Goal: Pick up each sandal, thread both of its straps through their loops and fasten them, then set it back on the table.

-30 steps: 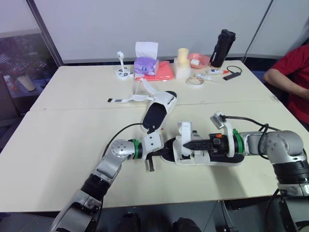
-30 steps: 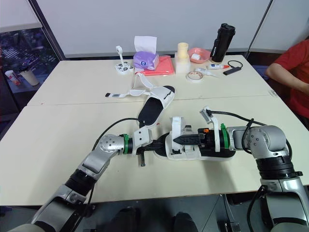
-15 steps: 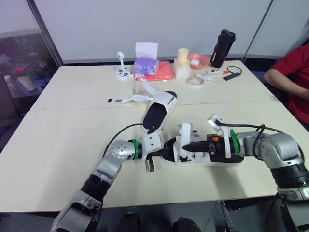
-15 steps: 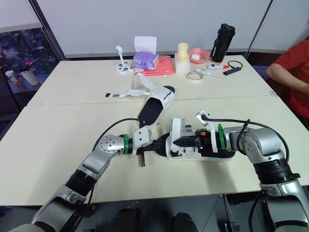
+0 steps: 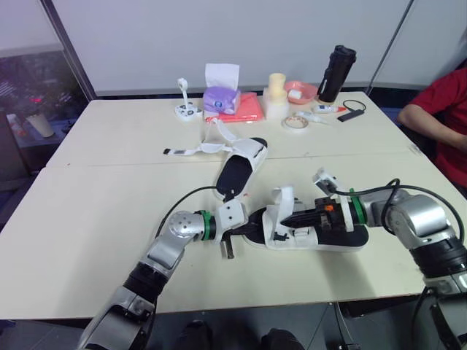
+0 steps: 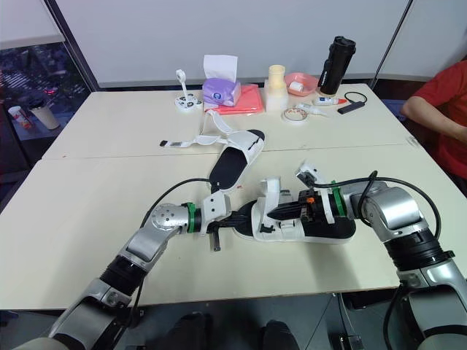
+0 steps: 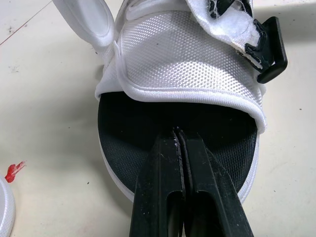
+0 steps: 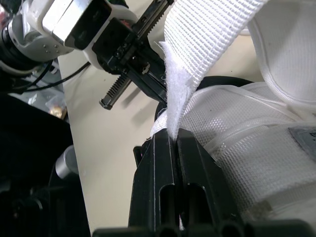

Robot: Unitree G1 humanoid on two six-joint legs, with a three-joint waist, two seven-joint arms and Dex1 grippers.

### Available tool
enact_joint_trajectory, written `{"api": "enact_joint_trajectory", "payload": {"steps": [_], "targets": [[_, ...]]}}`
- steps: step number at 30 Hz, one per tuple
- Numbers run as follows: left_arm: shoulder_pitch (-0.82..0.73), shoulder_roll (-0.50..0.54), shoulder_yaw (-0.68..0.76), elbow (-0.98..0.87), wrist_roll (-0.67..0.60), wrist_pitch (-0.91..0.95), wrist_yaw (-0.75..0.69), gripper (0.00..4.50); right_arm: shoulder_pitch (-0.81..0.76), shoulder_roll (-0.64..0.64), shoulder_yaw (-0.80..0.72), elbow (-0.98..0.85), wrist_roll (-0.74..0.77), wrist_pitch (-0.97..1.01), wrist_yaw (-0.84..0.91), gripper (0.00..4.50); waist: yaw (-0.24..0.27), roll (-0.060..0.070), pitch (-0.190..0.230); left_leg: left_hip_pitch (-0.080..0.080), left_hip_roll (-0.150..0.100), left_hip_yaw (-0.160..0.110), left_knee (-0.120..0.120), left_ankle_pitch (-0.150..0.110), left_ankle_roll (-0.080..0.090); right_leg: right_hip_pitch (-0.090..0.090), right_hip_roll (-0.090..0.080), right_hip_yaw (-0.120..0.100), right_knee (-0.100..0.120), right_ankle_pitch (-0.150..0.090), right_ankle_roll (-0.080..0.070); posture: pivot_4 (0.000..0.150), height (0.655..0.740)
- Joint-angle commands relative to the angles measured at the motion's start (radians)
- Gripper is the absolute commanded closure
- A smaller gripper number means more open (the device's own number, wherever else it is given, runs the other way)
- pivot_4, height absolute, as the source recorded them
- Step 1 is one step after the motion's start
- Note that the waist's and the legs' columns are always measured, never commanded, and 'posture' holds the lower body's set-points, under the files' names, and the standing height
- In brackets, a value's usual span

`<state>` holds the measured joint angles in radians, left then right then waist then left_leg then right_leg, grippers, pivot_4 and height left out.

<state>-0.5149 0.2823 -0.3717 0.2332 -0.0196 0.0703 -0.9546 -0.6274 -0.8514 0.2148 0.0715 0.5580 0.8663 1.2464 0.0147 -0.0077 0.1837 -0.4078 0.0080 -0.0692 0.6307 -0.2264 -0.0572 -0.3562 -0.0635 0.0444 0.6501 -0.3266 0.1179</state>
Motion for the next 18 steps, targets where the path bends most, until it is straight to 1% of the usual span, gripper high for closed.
{"api": "enact_joint_trajectory", "payload": {"steps": [1,7,12,18], "targets": [[0.035,0.005,-0.050,0.067,0.046,0.027,-0.002,4.50,-0.030,-0.043,0.009,0.039,-0.058,-0.030,0.049,4.49,0.001,0.000,0.000,0.000,0.000,0.000,0.000,0.000,0.000,0.000,0.000,0.000,0.000,0.000,0.000,0.150,0.7400],[0.041,0.002,-0.049,0.069,0.046,0.025,0.001,4.50,-0.057,-0.065,0.053,0.053,-0.106,-0.083,0.144,4.49,0.001,0.000,0.000,0.000,-0.001,0.000,0.000,0.000,0.000,0.000,-0.001,0.000,-0.001,0.000,0.000,0.150,0.7400],[0.044,-0.004,-0.051,0.074,0.046,0.022,0.005,4.50,-0.088,-0.026,0.073,0.062,-0.140,-0.105,0.154,4.49,0.001,0.000,0.000,0.000,-0.001,0.000,0.000,0.000,0.000,0.000,-0.001,0.000,-0.001,0.000,0.000,0.150,0.7400],[0.048,-0.006,-0.050,0.072,0.045,0.023,0.010,4.50,-0.078,-0.011,0.083,0.006,-0.138,-0.096,0.188,4.49,0.001,0.000,0.000,0.000,-0.001,0.000,0.000,0.000,0.000,0.000,-0.001,0.000,-0.001,0.000,0.000,0.150,0.7400]]}}
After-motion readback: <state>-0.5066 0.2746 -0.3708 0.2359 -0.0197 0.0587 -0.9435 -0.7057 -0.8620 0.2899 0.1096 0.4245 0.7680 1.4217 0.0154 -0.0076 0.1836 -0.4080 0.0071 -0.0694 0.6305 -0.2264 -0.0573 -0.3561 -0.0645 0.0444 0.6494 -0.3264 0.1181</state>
